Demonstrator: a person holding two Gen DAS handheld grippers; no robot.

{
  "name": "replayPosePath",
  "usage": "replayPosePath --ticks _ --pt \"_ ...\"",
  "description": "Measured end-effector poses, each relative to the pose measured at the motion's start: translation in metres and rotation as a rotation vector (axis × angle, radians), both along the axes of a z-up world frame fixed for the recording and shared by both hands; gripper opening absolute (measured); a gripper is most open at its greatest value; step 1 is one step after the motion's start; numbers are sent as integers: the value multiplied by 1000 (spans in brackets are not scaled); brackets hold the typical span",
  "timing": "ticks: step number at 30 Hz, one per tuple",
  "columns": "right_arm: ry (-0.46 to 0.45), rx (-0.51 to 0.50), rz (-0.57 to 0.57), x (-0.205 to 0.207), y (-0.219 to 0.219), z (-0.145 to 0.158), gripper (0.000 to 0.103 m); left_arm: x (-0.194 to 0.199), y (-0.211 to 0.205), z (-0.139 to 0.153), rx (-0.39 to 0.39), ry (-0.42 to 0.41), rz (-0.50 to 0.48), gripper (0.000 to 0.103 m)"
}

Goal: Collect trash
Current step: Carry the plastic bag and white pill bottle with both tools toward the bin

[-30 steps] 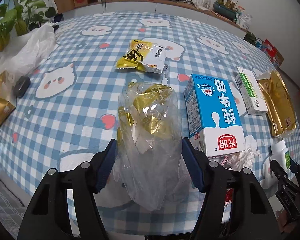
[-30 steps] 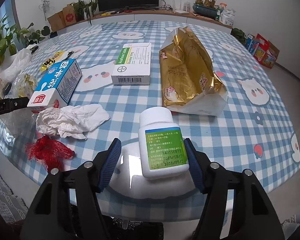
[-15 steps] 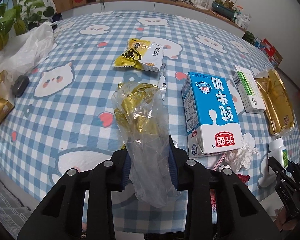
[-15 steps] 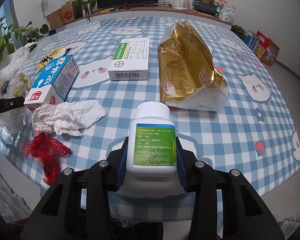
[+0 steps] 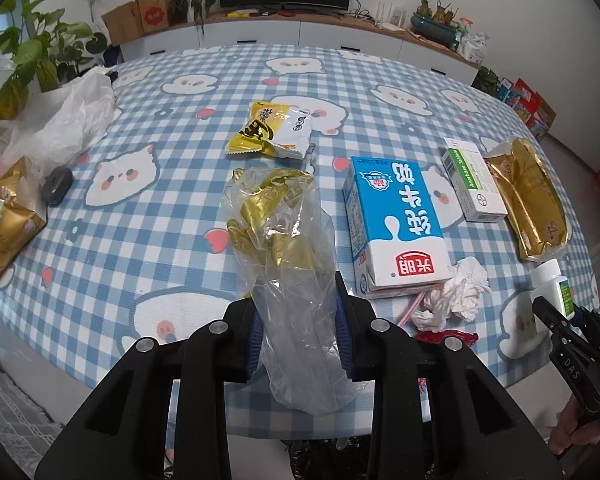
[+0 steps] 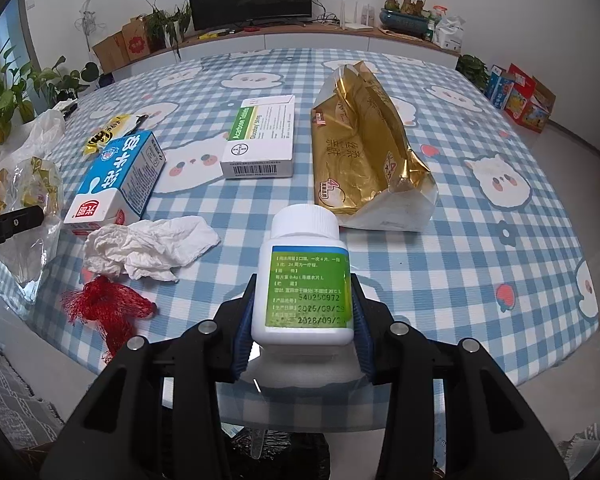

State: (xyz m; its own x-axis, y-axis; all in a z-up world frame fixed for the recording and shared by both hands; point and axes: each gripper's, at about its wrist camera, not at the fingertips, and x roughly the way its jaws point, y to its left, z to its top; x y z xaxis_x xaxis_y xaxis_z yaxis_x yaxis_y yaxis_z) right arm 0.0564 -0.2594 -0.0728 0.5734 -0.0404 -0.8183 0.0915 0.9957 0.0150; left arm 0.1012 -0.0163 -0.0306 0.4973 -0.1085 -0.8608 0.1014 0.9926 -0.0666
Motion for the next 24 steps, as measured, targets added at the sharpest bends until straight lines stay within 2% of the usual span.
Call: replayPosePath --ticks 8,20,24 --pt "-27 13 12 -19 10 14 39 -30 0 11 -23 -27 -6 30" --pt "-40 9 42 -62 38 27 39 -86 15 12 -4 -22 -14 30" --pt "-40 10 52 -77 51 28 39 -107 21 4 -5 -9 -15 30"
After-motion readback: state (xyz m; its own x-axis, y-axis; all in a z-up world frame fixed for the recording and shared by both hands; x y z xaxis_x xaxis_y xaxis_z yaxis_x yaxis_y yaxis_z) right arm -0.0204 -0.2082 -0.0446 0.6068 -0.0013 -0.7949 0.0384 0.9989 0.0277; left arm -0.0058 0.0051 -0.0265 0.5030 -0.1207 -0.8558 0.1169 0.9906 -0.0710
